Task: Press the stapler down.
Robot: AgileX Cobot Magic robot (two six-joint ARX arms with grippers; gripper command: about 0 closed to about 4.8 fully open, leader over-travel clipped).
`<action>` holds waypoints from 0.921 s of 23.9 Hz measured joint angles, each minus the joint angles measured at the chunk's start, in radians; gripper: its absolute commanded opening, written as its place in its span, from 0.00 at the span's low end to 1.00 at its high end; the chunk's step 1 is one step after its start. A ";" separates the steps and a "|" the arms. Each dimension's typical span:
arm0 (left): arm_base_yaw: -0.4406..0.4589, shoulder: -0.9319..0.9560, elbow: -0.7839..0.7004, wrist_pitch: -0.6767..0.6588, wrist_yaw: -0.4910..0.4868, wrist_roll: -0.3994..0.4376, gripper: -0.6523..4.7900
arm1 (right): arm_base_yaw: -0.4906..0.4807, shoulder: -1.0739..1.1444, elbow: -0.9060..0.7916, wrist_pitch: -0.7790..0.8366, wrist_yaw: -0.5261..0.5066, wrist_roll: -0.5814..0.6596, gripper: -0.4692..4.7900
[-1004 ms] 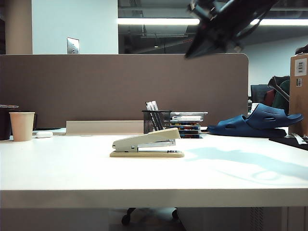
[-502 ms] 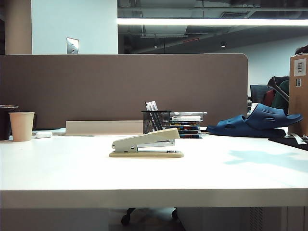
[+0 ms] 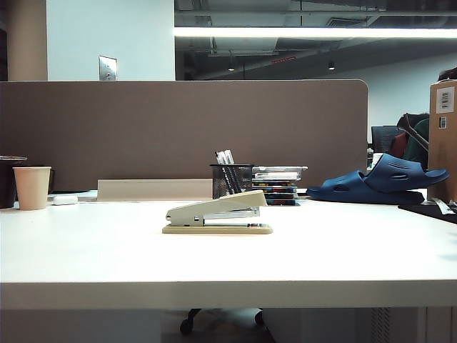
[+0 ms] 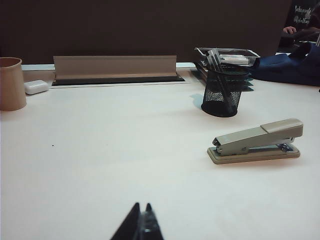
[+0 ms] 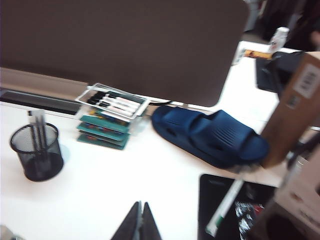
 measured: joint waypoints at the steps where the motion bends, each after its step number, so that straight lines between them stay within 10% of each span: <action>1: 0.000 0.000 0.000 0.000 0.000 0.000 0.11 | -0.010 -0.035 -0.033 -0.001 0.000 0.001 0.07; 22: 0.000 0.000 0.000 0.105 -0.134 0.000 0.11 | -0.017 -0.816 -0.716 0.060 0.076 0.072 0.07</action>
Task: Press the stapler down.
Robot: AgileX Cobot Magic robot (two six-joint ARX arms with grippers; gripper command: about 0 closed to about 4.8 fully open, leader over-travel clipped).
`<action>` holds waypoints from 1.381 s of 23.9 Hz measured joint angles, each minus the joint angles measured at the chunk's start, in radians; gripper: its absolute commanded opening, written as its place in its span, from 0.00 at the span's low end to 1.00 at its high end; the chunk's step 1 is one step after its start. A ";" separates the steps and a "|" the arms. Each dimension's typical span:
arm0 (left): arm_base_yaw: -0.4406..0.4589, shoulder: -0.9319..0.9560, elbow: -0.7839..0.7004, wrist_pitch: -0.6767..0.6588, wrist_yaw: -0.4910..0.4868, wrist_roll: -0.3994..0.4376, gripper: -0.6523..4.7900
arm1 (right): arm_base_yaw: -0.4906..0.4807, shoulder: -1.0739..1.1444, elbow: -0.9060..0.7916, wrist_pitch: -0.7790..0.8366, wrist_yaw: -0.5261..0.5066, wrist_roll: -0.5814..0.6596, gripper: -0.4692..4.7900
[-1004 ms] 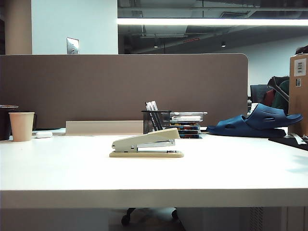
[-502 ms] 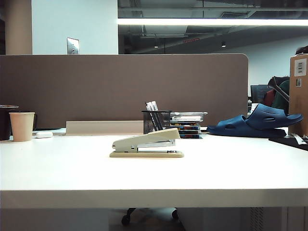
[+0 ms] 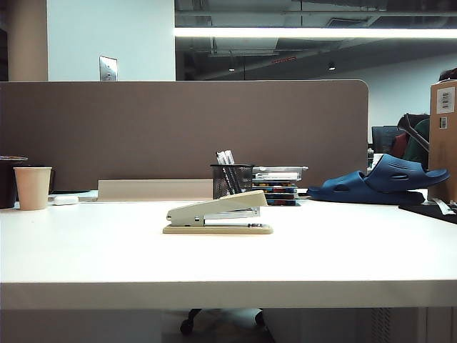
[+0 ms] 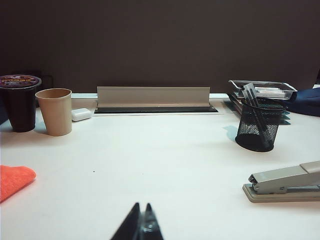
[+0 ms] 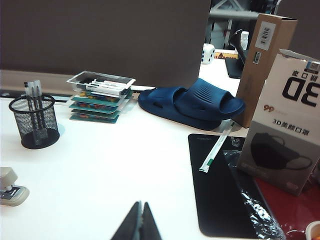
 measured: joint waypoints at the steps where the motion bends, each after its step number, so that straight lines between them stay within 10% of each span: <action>1: 0.000 0.000 0.000 0.000 0.000 0.000 0.11 | 0.000 -0.024 -0.017 0.000 0.000 0.003 0.07; 33: 0.000 0.000 0.000 0.005 0.000 0.000 0.11 | 0.001 -0.190 -0.450 0.373 0.003 0.005 0.07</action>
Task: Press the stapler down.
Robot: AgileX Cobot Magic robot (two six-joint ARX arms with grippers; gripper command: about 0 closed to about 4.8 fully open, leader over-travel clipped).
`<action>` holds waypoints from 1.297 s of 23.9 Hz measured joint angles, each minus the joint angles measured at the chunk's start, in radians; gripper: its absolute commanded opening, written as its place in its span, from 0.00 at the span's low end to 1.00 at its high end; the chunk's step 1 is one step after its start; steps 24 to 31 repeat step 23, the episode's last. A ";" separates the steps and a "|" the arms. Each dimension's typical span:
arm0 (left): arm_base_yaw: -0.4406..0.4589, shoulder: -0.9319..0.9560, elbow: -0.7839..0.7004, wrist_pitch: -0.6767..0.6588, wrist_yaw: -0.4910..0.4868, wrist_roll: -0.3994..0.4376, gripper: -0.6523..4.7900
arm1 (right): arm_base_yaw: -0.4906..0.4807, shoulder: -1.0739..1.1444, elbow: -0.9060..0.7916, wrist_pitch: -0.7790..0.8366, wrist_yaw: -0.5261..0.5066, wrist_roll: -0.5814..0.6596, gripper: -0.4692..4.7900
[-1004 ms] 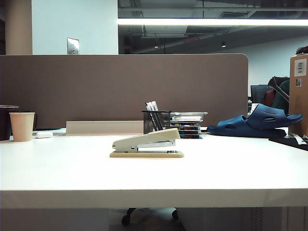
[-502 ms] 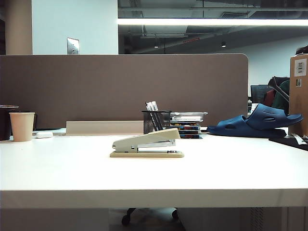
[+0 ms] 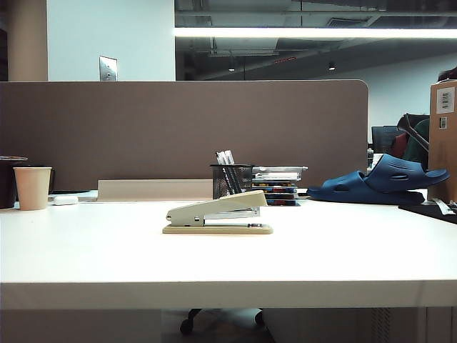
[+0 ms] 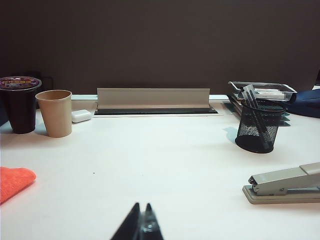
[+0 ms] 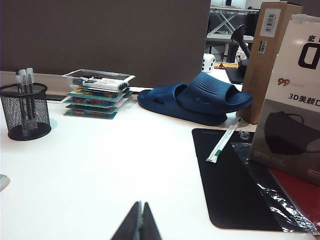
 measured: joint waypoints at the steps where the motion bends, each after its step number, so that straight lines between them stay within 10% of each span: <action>1: 0.000 0.000 0.000 0.000 0.000 0.000 0.11 | 0.000 0.000 0.000 0.000 0.000 0.000 0.07; 31: 0.000 0.000 0.000 -0.002 0.000 0.000 0.11 | 0.000 0.000 0.000 -0.051 0.000 0.000 0.07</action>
